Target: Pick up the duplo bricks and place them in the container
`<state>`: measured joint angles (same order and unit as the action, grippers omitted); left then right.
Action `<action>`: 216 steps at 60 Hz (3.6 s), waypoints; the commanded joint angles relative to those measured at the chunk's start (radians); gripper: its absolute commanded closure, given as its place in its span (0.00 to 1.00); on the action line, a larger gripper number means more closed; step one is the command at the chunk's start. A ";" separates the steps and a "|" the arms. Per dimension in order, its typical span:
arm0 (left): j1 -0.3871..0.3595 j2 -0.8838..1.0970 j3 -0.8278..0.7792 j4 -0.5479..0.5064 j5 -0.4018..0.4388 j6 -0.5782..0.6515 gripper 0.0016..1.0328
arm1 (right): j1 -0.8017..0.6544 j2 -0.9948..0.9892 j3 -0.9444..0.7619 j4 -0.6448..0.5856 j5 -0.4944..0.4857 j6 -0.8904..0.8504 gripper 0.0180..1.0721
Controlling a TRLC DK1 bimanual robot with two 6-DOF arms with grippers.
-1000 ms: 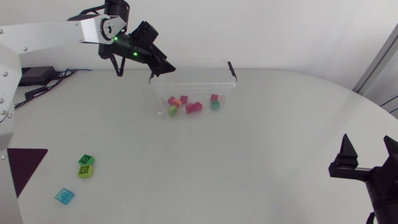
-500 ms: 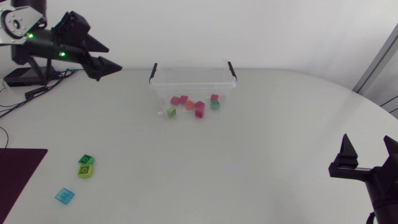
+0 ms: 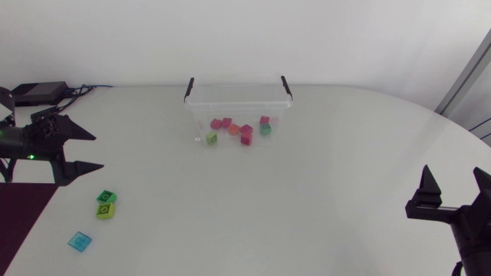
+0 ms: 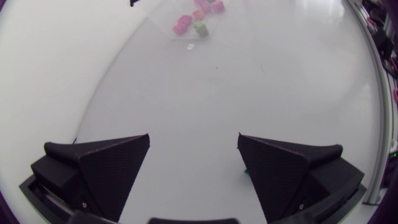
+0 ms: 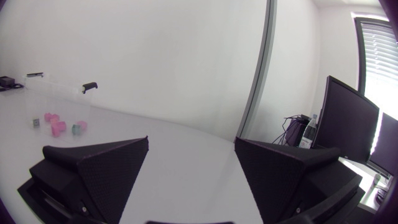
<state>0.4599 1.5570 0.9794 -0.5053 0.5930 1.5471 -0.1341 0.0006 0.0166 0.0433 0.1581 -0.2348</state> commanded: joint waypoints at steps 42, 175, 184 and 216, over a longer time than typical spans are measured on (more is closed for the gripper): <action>0.033 0.224 -0.028 -0.114 -0.200 0.535 0.07 | -0.006 -0.007 -0.021 -0.008 0.001 0.012 0.05; -0.687 0.314 0.573 0.404 -0.364 -0.835 0.05 | -0.007 -0.007 -0.021 -0.008 0.001 0.012 0.05; -0.599 0.138 0.453 0.366 -0.303 -0.791 0.05 | -0.006 -0.007 -0.021 -0.010 0.001 0.012 0.05; -0.277 -0.275 -0.165 0.091 -0.222 -0.188 0.05 | -0.006 -0.007 -0.021 -0.010 0.001 0.012 0.05</action>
<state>0.1425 1.3121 0.8875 -0.3805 0.3489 1.2114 -0.1341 0.0006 0.0166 0.0402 0.1581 -0.2348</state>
